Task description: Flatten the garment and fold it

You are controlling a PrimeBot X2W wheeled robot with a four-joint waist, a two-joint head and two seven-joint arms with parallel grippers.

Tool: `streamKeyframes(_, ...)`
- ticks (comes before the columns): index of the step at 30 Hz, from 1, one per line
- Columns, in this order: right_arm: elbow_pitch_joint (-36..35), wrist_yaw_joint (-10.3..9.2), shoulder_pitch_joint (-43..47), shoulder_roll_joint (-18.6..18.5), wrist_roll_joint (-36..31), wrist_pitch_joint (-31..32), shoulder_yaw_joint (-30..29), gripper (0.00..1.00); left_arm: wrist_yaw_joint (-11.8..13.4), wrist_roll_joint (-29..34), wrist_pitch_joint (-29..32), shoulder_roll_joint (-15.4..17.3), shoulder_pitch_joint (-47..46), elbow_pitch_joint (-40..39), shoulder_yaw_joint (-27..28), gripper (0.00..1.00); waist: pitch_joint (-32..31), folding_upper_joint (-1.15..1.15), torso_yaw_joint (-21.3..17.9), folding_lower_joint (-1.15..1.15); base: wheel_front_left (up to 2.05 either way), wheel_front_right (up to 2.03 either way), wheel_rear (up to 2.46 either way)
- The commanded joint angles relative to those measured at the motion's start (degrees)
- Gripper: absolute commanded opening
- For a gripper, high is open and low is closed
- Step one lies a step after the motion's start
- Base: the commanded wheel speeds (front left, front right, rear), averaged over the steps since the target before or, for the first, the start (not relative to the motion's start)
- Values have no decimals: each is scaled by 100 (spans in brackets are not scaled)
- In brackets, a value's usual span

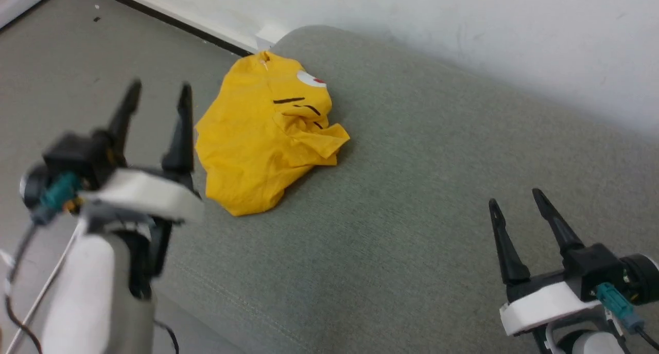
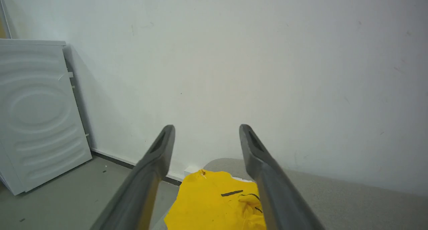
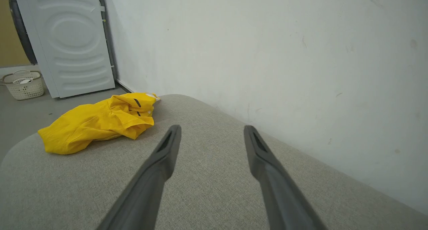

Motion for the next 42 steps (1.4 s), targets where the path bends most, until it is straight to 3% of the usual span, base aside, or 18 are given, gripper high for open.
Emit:
streamKeyframes(1,-110,-12,-106,13,-81,59,16,100,-48,-45,177,121,-339,21,64,100,412,0,-296,-1,0,0,0)
streamKeyframes(7,-505,-12,-262,13,-368,345,25,100,-185,-343,984,466,-1560,629,215,100,1104,0,-605,-1,0,0,0)
streamKeyframes(17,-856,-12,-520,-135,-454,588,65,100,-394,-907,2049,828,-2482,2075,233,100,1797,0,-1050,-1,0,0,0)
streamKeyframes(24,-1037,-12,-727,-256,-402,708,36,100,-457,-1104,2966,1067,-2482,2816,76,100,2216,0,-1354,-1,0,0,0)
streamKeyframes(31,-1148,-12,-773,-326,-355,771,19,100,-405,-1361,3736,1073,-2264,3141,0,100,2517,0,-1486,-1,0,0,0)
streamKeyframes(38,-1172,-12,-874,-372,-319,813,48,100,-264,-1273,3803,1098,-2061,3303,-87,100,2647,0,-1528,-1,0,0,0)
streamKeyframes(39,-1165,-12,-893,-379,-312,819,51,100,-265,-1271,3772,1094,-2043,3326,-95,34,2650,0,-1530,-1,0,0,0)
streamKeyframes(40,-1155,-12,-912,-383,-304,823,54,100,-256,-1277,3707,1086,-2037,3337,-83,0,2646,0,-1530,-1,0,0,0)
streamKeyframes(42,-1123,-12,-938,-383,-290,815,56,100,-281,-1293,3627,1096,-2039,3360,-90,0,2606,0,-1527,-1,0,0,0)
